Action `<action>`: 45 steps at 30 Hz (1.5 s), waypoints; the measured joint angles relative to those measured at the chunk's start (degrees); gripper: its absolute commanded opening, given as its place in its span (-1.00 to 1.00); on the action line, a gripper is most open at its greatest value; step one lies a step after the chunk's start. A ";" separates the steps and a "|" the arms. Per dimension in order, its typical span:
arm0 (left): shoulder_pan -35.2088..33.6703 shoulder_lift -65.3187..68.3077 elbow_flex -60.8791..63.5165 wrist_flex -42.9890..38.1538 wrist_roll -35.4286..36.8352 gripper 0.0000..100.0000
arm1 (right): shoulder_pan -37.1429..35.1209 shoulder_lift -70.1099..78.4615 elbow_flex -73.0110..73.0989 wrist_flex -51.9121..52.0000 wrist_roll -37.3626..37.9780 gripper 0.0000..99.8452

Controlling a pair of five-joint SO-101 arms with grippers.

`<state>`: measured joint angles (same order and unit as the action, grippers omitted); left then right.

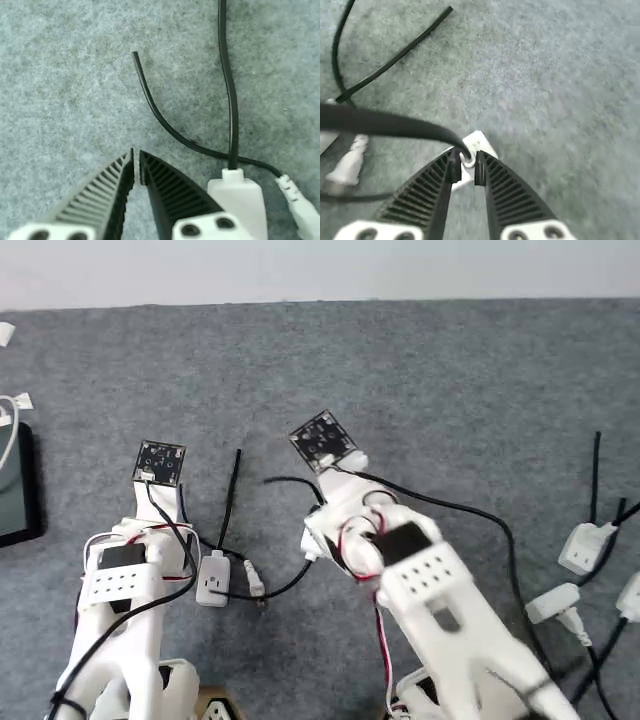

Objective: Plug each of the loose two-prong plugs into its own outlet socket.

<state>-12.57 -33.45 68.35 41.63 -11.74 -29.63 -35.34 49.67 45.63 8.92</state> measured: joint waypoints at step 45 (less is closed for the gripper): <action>0.00 0.00 0.00 0.00 0.00 -0.97 | 19.52 17.85 -6.07 10.64 1.32 -0.72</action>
<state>-12.57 -33.45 68.35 41.63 -11.74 -10.11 -17.49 43.60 56.26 10.24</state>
